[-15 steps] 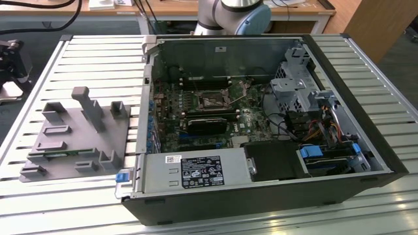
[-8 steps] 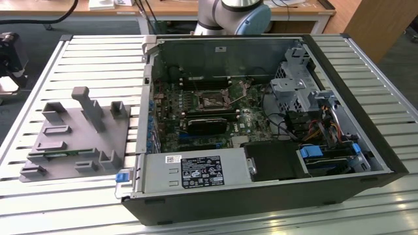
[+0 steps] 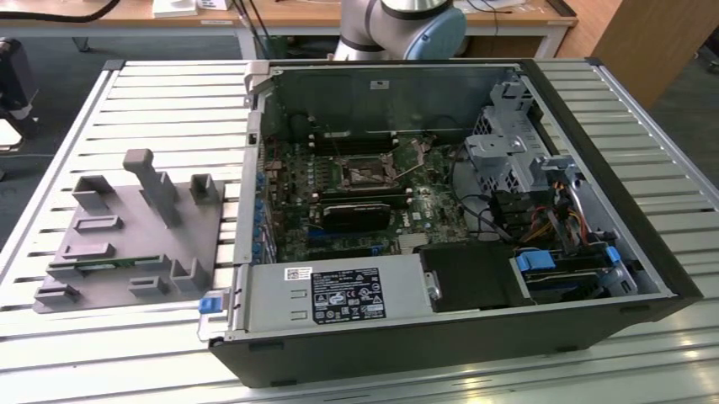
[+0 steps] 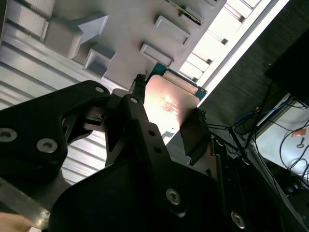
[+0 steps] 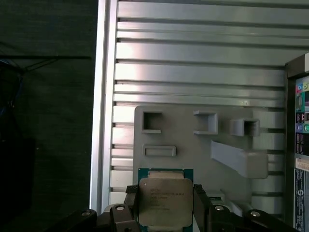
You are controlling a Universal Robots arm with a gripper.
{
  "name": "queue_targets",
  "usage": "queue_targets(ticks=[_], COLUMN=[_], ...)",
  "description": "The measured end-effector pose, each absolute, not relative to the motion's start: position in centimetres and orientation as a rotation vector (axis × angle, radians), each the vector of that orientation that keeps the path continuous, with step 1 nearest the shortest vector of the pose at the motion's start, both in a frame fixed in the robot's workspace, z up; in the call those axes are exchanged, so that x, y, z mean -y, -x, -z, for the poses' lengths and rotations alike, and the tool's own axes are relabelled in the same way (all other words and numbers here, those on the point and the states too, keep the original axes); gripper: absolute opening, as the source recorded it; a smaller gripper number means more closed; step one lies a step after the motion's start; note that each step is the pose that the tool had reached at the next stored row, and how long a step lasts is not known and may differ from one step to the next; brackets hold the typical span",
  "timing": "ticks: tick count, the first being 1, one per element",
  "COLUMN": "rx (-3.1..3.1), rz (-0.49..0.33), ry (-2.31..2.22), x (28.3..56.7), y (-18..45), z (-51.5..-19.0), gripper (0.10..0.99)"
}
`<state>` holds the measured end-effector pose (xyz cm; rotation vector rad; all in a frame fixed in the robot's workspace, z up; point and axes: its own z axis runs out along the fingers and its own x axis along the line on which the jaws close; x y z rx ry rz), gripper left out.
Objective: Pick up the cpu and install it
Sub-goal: 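Pick up the cpu and move it towards the insertion slot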
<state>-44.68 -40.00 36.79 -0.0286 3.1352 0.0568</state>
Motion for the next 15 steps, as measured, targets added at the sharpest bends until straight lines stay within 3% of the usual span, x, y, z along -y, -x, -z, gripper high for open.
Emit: queue_targets(ticks=[15], rx=[-3.135], rz=[-0.057], ry=[0.028], x=[39.7], y=[44.7], z=[-39.7], gripper=[0.541])
